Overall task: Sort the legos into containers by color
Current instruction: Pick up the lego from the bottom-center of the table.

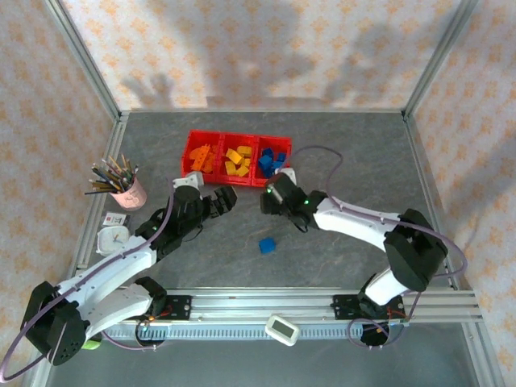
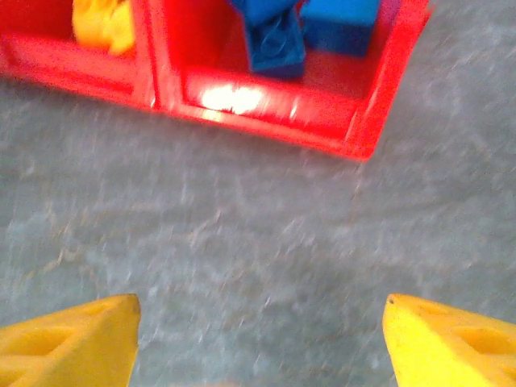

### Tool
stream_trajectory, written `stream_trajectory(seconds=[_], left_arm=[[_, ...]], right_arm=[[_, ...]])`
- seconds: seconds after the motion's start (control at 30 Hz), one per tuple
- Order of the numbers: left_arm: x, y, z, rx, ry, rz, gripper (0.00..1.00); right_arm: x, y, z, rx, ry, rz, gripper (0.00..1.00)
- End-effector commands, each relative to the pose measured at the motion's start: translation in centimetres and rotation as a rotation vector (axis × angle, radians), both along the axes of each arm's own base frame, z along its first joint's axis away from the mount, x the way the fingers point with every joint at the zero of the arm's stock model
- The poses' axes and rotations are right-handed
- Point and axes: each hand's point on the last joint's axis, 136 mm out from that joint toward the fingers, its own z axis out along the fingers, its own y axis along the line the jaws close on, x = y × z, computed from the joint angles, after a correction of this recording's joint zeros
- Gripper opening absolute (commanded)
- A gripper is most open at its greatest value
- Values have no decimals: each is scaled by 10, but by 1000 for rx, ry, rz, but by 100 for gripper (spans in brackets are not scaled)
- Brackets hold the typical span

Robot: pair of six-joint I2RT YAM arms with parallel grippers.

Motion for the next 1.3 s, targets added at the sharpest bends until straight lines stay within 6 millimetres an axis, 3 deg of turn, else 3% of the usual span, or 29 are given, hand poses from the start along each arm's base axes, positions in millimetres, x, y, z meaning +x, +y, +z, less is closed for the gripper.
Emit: stream_trajectory(seconds=[0.0, 0.2, 0.4, 0.6, 0.8, 1.0, 1.27], left_arm=[[-9, 4, -8, 1, 15, 33, 99], [-20, 4, -20, -21, 31, 48, 99], [-26, 9, -30, -31, 45, 71, 99], [-27, 13, -32, -26, 42, 90, 99], [-28, 15, -35, -18, 48, 97, 99], [-27, 15, -36, -12, 46, 97, 99], [-25, 12, -36, -2, 49, 87, 99]], right_arm=[[-21, 2, -3, 22, 8, 3, 79], [-53, 7, -30, 8, 45, 39, 82], [-76, 27, -46, 16, 61, 102, 84], [-90, 41, -64, -23, 77, 132, 85], [-93, 40, -80, -59, 94, 119, 82], [-92, 40, -82, -66, 91, 123, 69], [-90, 44, -73, -53, 81, 126, 42]])
